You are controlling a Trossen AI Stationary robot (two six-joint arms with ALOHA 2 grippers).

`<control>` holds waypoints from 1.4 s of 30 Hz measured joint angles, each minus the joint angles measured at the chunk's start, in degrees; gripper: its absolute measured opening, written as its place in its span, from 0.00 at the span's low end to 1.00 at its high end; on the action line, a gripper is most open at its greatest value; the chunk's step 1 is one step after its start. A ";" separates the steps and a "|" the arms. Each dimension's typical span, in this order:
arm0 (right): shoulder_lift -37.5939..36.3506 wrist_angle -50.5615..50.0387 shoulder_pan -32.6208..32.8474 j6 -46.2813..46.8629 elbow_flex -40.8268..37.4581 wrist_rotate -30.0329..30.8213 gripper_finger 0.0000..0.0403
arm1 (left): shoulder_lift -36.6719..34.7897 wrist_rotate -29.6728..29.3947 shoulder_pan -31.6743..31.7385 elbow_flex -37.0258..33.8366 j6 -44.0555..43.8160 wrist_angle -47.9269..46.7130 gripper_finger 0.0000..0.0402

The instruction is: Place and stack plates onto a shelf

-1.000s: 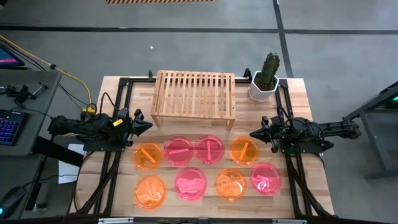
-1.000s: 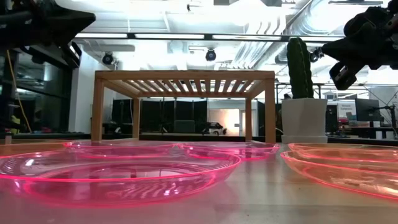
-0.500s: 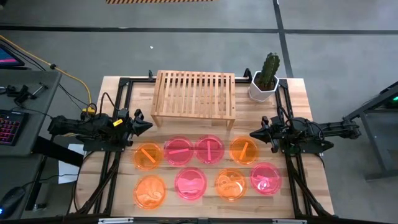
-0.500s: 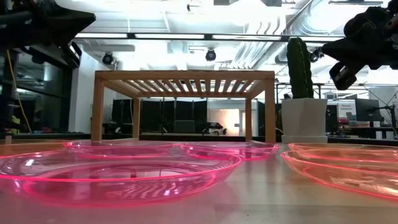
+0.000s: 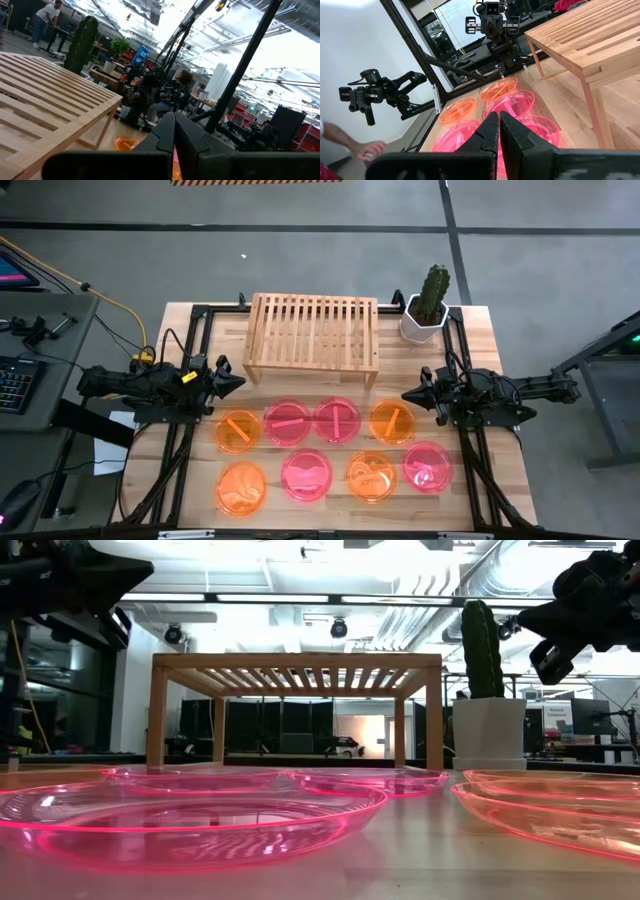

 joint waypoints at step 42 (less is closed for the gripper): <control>0.01 0.20 -0.02 -3.78 0.00 1.00 0.00 | 0.00 0.01 -0.01 0.01 0.00 0.00 0.00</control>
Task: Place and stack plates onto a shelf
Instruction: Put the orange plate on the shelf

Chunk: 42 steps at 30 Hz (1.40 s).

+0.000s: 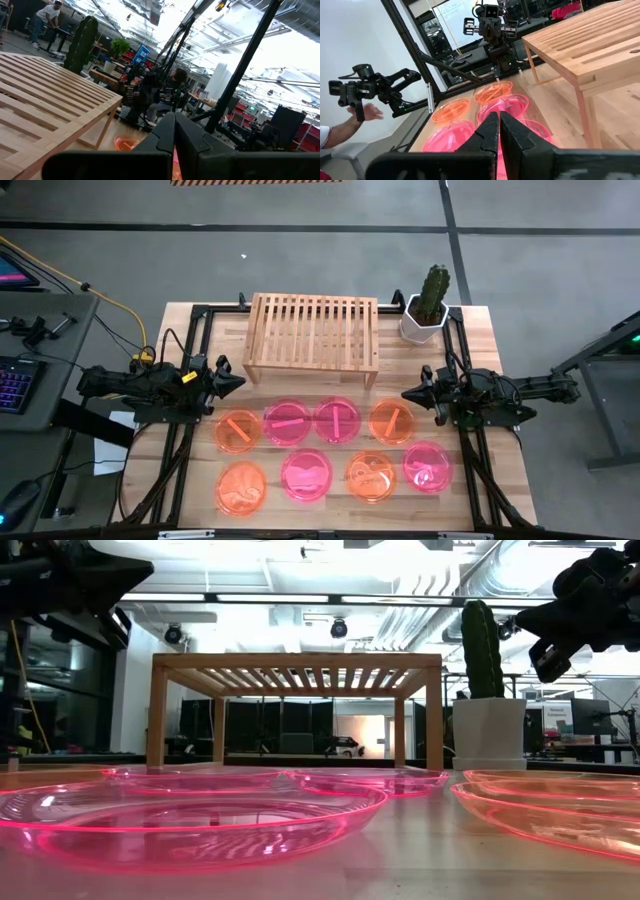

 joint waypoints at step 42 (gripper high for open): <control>44.74 -47.50 0.17 36.58 29.36 16.64 0.28 | 0.02 -9.46 -0.01 0.01 5.96 -1.07 0.00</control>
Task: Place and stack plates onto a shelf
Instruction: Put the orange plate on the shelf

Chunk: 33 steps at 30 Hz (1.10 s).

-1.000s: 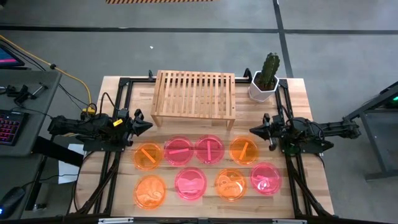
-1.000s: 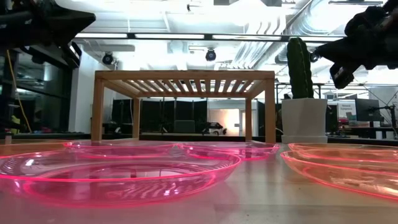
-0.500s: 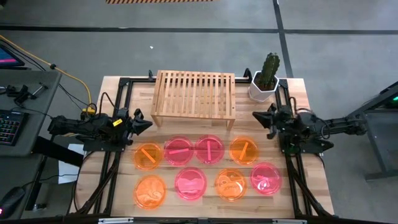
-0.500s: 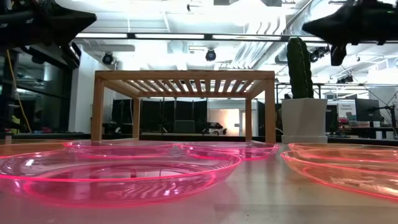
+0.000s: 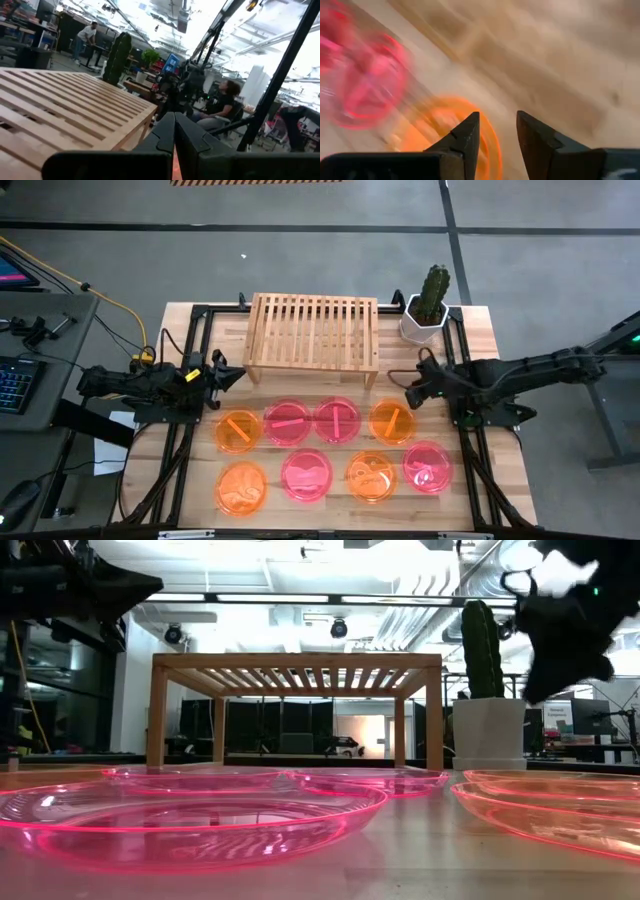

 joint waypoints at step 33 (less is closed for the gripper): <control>17.30 -1.99 17.65 30.39 -0.76 -7.80 0.28 | -0.01 1.09 0.00 0.00 -4.56 -3.55 0.00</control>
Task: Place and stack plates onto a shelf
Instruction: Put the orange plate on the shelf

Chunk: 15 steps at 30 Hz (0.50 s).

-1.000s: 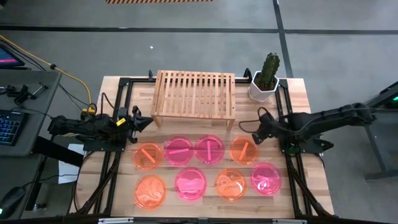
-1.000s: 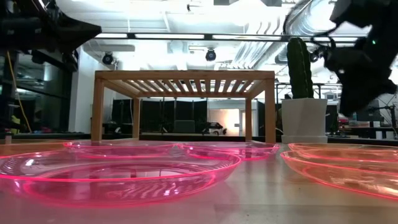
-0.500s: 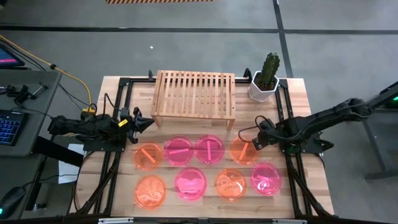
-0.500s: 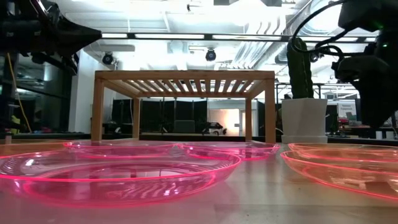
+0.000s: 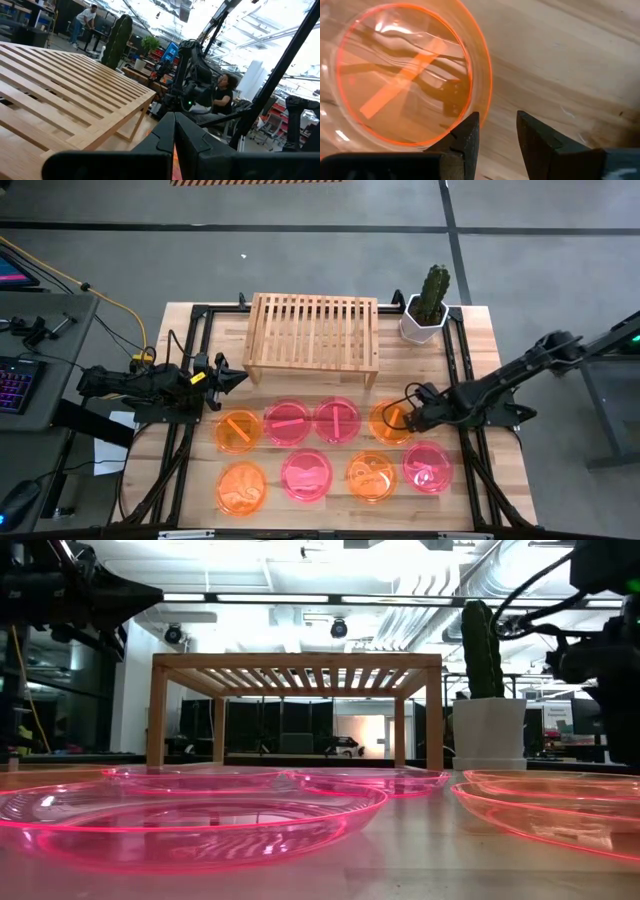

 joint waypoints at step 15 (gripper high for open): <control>5.72 4.13 -0.03 0.98 -0.02 0.65 0.28 | 0.01 2.40 0.00 0.00 0.00 0.02 0.00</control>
